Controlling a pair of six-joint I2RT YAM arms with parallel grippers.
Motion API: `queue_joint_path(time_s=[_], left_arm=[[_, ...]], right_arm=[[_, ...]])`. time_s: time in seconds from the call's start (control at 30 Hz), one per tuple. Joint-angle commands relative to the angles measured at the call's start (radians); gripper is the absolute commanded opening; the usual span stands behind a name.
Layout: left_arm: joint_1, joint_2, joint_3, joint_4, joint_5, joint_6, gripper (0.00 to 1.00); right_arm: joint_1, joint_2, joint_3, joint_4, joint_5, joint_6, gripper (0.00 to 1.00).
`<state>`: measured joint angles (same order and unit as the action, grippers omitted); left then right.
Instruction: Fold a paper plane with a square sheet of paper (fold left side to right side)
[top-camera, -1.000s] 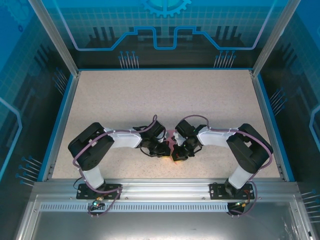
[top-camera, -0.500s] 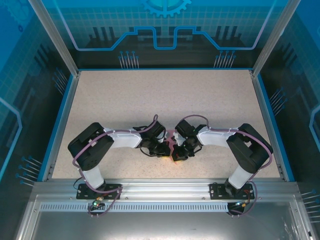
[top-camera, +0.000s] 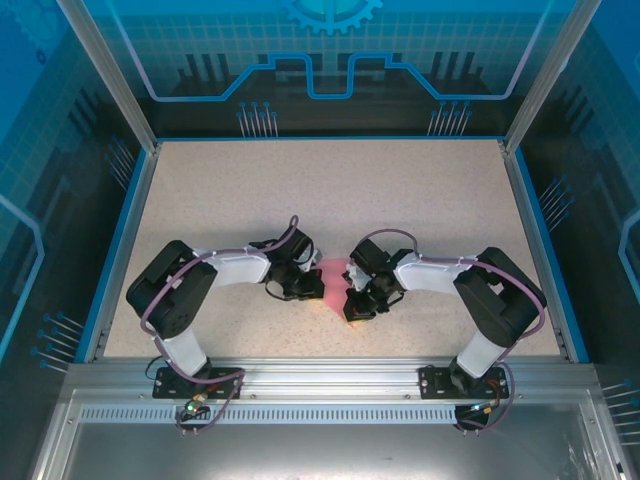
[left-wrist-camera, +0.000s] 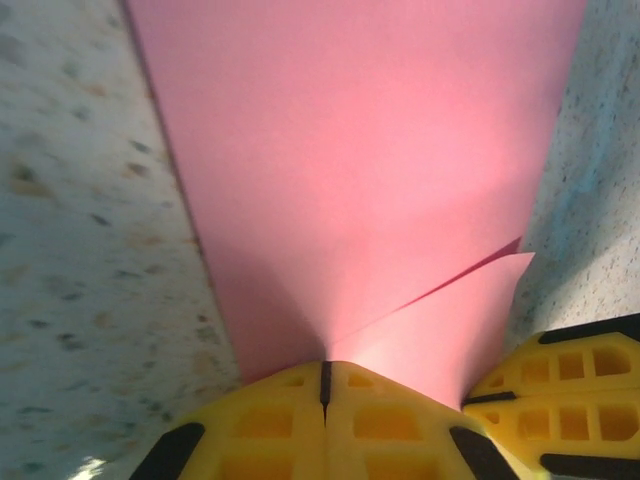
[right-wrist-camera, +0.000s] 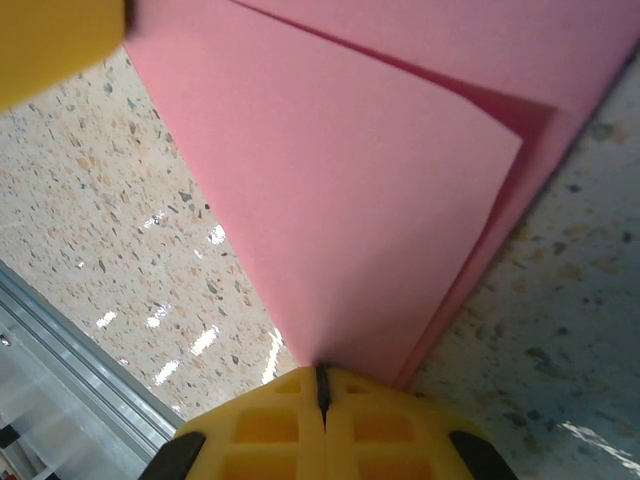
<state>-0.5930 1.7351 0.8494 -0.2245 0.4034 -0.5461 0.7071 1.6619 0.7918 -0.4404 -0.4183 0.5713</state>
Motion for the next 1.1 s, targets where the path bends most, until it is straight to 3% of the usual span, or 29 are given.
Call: queue_joint_path(time_s=[0.0, 0.27, 0.5, 0.7, 1.07], left_arm=[[0.084, -0.001, -0.003, -0.109, -0.200, 0.070, 0.04], [0.105, -0.091, 0.023, -0.145, -0.133, 0.076, 0.06], [-0.057, -0.205, -0.003, -0.062, -0.054, -0.034, 0.09], [-0.140, -0.097, 0.021, 0.020, -0.039, -0.091, 0.09], [-0.151, 0.068, 0.079, -0.008, -0.096, -0.079, 0.07]], right_arm=[[0.004, 0.019, -0.051, -0.139, 0.121, -0.013, 0.00], [0.003, 0.016, -0.048, -0.115, 0.095, -0.007, 0.00], [0.004, 0.011, -0.042, -0.105, 0.084, 0.003, 0.00], [0.005, 0.021, -0.037, -0.093, 0.071, 0.009, 0.00], [0.017, -0.002, -0.029, -0.132, 0.069, 0.001, 0.00]])
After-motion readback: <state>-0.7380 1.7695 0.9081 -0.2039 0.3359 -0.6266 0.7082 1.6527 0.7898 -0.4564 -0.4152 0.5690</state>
